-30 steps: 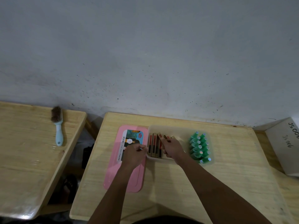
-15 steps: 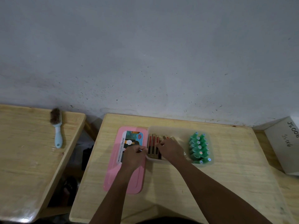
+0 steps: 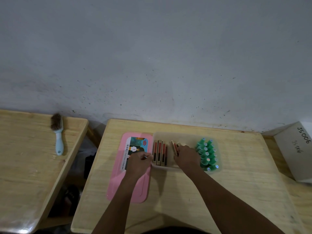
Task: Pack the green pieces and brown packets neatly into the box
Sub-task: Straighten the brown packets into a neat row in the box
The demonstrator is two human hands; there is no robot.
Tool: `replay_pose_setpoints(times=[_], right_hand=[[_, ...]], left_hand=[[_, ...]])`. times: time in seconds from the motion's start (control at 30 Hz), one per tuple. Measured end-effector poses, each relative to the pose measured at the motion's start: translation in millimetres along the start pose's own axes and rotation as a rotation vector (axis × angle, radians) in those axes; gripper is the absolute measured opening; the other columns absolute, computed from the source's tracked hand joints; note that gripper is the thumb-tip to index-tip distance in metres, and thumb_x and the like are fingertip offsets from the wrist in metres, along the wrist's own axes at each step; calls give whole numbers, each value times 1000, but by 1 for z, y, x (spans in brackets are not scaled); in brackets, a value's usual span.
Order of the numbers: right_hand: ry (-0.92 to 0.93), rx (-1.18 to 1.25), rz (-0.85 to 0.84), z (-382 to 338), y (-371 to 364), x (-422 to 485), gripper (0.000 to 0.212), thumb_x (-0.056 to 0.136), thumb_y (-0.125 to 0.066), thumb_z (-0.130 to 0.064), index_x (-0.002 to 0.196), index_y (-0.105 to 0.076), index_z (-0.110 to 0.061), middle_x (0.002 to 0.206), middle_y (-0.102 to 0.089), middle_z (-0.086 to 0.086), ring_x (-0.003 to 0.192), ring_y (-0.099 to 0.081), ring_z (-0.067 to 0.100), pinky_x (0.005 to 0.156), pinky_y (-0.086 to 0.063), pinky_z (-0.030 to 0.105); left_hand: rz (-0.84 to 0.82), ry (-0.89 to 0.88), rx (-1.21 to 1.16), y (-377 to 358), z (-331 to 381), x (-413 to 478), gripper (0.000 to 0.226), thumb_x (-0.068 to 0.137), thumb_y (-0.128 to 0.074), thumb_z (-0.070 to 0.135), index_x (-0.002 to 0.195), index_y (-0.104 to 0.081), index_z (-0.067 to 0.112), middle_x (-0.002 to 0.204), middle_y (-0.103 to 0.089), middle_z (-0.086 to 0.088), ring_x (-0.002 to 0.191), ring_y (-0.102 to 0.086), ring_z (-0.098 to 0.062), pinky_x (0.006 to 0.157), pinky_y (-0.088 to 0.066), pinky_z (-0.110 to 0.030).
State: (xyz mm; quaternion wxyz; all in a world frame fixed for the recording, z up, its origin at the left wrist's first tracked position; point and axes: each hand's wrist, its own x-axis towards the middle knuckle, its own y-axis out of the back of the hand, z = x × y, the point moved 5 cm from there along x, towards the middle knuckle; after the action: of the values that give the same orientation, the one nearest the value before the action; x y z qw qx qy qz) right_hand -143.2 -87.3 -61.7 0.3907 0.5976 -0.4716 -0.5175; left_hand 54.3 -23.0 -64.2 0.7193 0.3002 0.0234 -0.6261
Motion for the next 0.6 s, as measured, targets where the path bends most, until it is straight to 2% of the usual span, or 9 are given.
replay_pose_setpoints(times=[0.1,0.23,0.3,0.37,0.47,0.6], right_hand=[[-7,10,-5,-1,0,1,20,88,-58,-32,106,-66,-26,95,-68,0,90,-66,22,65,-44,29],[-68,109,-88,-1,-7,1,29,84,-64,-33,106,-60,-16,98,-68,4,92,-66,24,69,-48,31],[-135,244,-114,1,-10,0,30,84,-63,-38,96,-66,-11,90,-69,6,84,-67,23,74,-55,33],[-153,377,-117,0,-13,1,28,84,-61,-39,87,-70,-13,81,-70,4,75,-67,20,74,-57,35],[-130,570,-162,-6,-19,1,25,82,-65,-35,101,-72,-19,91,-74,4,78,-70,17,77,-58,36],[-55,588,-187,-16,-17,-2,33,88,-62,-35,114,-70,-16,104,-70,-5,87,-68,12,79,-51,27]], left_hand=[[0,-3,9,0,0,0,23,89,-62,24,107,-67,9,103,-71,-9,90,-69,-23,87,-56,-44],[7,-5,22,1,0,-1,23,89,-62,24,107,-68,10,104,-71,-9,96,-68,-25,88,-56,-44],[9,-9,32,1,1,-1,23,90,-62,25,107,-68,10,104,-71,-9,96,-68,-24,88,-56,-43],[10,-7,32,0,2,-1,23,90,-61,25,107,-68,10,104,-71,-8,95,-68,-23,87,-56,-41],[12,3,30,0,2,-1,22,90,-61,25,106,-68,12,105,-71,-8,96,-68,-23,89,-55,-44],[17,12,42,-1,1,0,19,90,-61,24,104,-68,13,103,-70,-8,96,-66,-23,87,-56,-42]])
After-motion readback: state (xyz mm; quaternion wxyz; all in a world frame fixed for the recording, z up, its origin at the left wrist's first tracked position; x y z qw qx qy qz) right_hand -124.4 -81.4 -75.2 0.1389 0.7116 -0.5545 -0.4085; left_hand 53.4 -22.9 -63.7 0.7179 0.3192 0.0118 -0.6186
